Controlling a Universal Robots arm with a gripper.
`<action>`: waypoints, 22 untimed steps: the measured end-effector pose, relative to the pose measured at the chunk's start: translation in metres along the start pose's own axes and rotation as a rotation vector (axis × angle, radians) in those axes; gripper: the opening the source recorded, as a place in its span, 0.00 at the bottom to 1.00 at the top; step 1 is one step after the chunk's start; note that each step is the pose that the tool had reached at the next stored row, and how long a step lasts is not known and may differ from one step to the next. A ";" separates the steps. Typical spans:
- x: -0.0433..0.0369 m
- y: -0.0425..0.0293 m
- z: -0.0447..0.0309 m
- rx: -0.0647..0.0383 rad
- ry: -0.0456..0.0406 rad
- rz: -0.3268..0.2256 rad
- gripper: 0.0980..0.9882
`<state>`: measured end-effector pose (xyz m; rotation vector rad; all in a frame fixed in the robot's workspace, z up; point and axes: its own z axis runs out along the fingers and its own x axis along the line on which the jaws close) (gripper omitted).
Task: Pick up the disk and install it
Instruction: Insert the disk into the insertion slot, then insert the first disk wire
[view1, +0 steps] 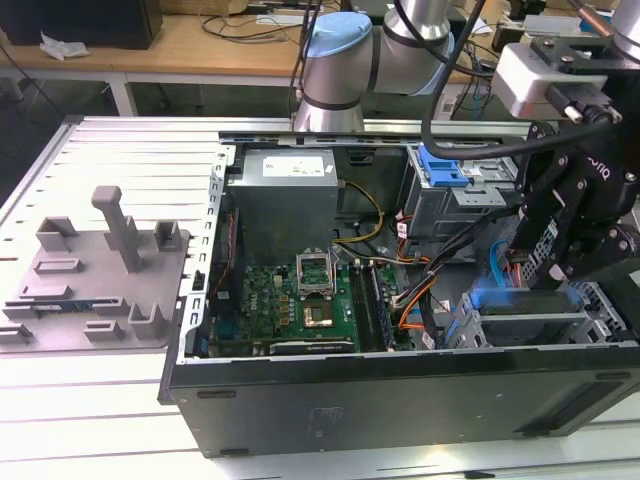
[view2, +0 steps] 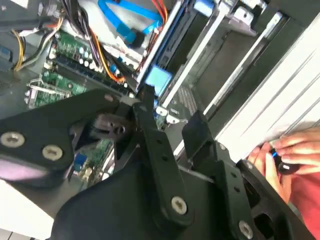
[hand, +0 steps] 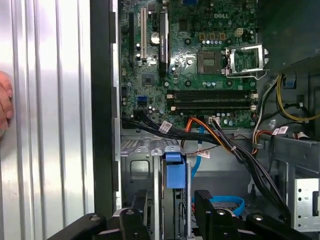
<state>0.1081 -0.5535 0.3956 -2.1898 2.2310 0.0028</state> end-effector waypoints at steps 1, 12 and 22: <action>0.0000 0.0000 0.0001 0.000 -0.0001 -0.001 0.45; 0.0000 0.0000 0.0001 0.000 -0.0003 -0.011 0.45; 0.0000 0.0000 0.0002 0.000 -0.0005 -0.020 0.45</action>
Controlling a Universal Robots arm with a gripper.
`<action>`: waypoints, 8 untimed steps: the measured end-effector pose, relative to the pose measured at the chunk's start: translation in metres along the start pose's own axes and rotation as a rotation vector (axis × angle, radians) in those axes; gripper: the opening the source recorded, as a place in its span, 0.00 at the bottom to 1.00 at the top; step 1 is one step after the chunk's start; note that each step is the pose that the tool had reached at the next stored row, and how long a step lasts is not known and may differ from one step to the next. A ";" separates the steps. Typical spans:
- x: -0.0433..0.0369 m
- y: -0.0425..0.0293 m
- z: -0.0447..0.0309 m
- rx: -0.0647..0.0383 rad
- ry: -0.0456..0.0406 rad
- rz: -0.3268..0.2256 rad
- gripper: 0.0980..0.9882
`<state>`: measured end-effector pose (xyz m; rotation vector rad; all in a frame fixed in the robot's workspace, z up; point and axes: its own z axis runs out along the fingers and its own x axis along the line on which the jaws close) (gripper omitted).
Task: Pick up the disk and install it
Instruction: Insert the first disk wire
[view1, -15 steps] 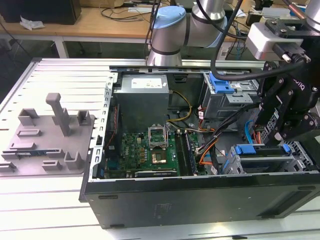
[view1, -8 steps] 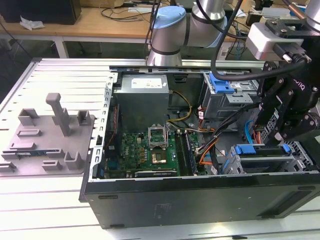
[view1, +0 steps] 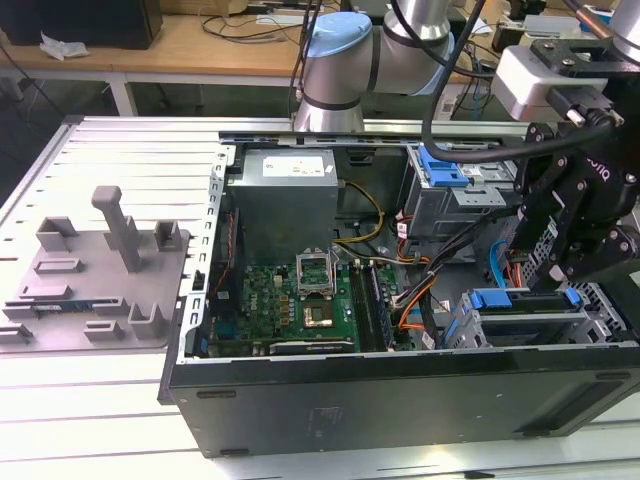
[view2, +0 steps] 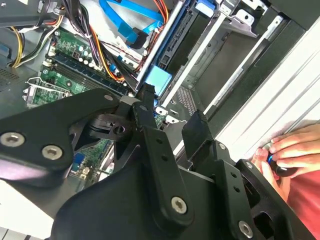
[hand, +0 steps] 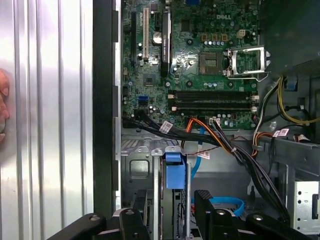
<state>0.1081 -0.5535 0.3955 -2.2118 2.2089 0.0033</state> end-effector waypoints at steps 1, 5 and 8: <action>-0.0018 0.0000 0.0002 0.000 0.0012 -0.001 0.45; -0.0427 -0.0001 0.0007 0.000 0.0218 -0.002 0.45; -0.0542 -0.0007 0.0009 0.000 0.0546 -0.003 0.45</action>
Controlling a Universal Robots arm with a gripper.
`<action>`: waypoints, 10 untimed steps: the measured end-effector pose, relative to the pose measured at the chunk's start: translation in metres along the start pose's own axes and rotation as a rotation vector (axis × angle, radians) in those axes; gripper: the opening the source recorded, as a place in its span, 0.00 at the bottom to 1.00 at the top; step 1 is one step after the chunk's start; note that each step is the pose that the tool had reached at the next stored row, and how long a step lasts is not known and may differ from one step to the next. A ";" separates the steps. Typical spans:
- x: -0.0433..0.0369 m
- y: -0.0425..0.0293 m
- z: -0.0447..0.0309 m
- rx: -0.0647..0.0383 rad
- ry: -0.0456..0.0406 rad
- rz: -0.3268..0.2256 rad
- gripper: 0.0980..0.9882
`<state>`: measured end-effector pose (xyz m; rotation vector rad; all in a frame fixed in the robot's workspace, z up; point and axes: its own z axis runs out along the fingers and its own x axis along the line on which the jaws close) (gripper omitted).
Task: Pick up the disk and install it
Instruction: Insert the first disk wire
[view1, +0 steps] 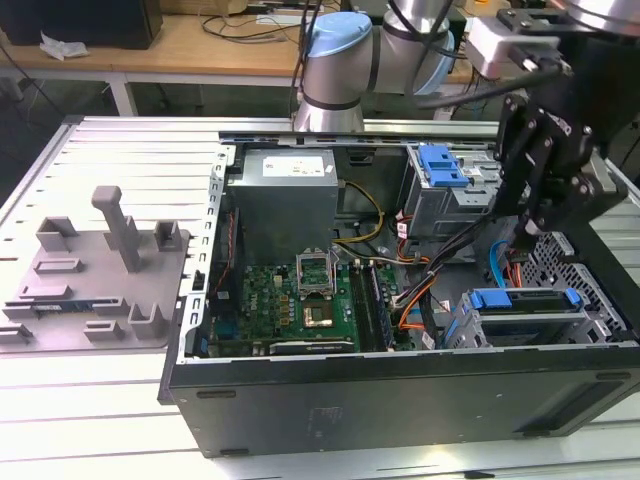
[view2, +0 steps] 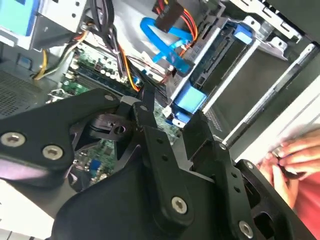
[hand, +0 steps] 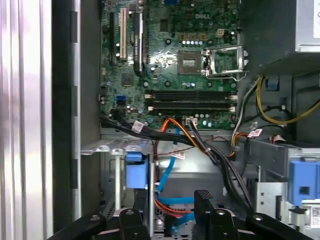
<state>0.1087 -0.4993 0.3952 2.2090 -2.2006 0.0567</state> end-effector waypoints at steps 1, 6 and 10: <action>-0.0010 -0.0001 -0.0001 -0.001 0.0203 0.000 0.45; -0.0059 -0.0012 -0.0004 0.004 0.1327 0.000 0.45; -0.0060 -0.0013 -0.0003 0.033 0.1623 0.039 0.45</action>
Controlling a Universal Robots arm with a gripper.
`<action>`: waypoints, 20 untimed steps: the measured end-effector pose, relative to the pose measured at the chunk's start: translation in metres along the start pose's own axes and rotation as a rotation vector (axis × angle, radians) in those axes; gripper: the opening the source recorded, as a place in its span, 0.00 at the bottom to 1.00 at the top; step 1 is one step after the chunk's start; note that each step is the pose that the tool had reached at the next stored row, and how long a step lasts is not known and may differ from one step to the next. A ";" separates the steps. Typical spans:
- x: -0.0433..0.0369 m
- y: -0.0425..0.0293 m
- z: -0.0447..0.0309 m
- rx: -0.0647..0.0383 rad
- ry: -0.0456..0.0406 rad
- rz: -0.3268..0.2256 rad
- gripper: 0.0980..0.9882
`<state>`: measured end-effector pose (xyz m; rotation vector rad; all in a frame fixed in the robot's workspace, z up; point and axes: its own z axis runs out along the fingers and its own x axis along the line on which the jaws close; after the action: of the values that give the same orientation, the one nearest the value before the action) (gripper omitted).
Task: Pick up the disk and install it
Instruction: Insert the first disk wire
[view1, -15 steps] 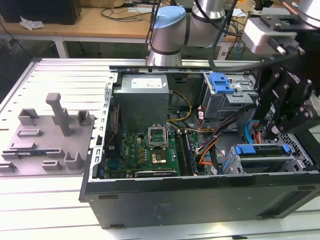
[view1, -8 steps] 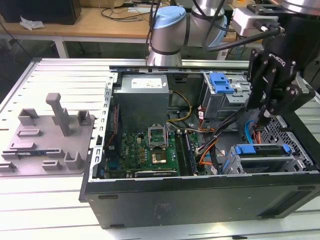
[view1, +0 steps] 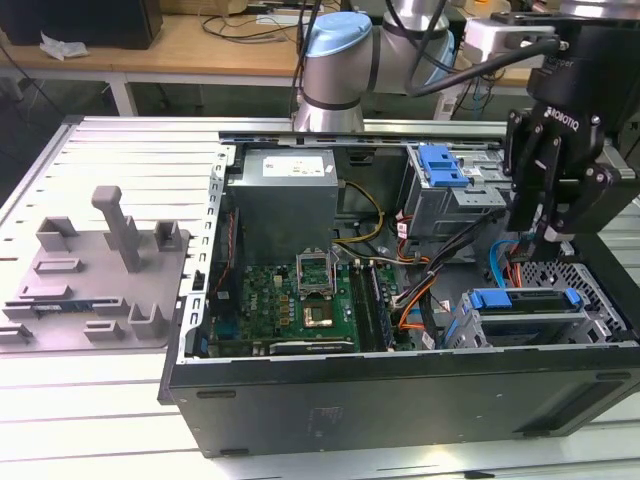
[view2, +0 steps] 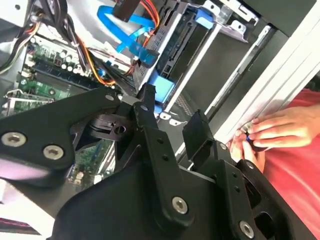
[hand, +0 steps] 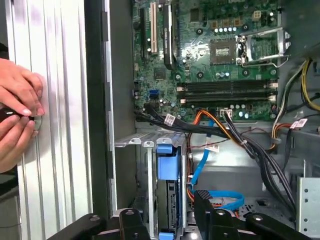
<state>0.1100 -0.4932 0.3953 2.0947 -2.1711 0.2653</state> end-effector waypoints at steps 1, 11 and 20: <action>-0.0002 0.0000 0.0000 0.001 0.0006 0.013 0.45; -0.0288 0.0041 0.0001 0.000 0.0204 0.043 0.45; -0.0507 0.0010 -0.0026 -0.002 0.1238 0.084 0.45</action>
<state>0.1109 -0.4430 0.3875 1.9337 -2.1882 0.3898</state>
